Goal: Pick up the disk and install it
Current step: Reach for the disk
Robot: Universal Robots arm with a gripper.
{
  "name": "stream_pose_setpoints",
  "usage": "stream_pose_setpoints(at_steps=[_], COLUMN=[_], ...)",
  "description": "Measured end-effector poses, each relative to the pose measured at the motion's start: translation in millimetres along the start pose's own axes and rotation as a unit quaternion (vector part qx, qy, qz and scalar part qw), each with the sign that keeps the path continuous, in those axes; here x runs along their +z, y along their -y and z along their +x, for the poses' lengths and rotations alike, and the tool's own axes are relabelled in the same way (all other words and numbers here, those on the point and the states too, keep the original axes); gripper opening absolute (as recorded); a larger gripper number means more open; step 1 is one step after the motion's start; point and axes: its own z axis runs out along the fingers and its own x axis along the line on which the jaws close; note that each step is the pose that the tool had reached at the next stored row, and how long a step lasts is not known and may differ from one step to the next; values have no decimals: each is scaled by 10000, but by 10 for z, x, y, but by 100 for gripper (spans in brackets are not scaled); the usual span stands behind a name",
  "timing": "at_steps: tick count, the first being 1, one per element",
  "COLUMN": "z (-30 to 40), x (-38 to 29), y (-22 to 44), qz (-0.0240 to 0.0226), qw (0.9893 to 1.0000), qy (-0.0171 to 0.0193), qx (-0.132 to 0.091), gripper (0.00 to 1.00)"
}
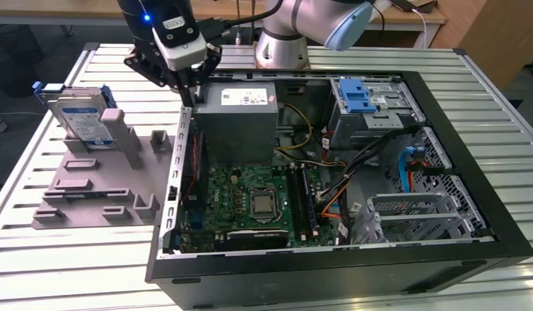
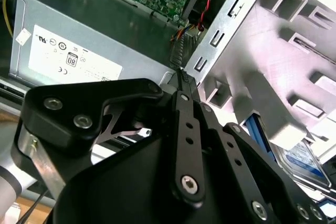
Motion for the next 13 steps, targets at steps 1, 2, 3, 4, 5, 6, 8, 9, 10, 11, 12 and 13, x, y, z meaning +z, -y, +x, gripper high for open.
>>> stream_pose_setpoints(at_steps=[1,2,3,4,5,6,8,9,10,11,12,13], z=[0,0,0,-3,-5,-5,-6,-7,-6,-7,-6,-6], x=[-1,-2,-5,-11,-16,-17,-22,-23,-25,-27,-29,-32], y=[0,0,-1,-1,-2,-3,-4,-6,-7,-8,-10,-13], qz=[0,0,1,2,2,3,9,12,15,18,20,21], qw=[10000,10000,10000,10000,10000,10000,9999,9999,9998,9997,9996,9996], qy=[-1,-3,-5,-13,-25,-49,-123,-162,-197,-234,-264,-284], qx=[0,0,0,0,1,2,4,6,7,9,10,11], gripper=[11,11,11,11,11,11,11,11,11,11,11,11])
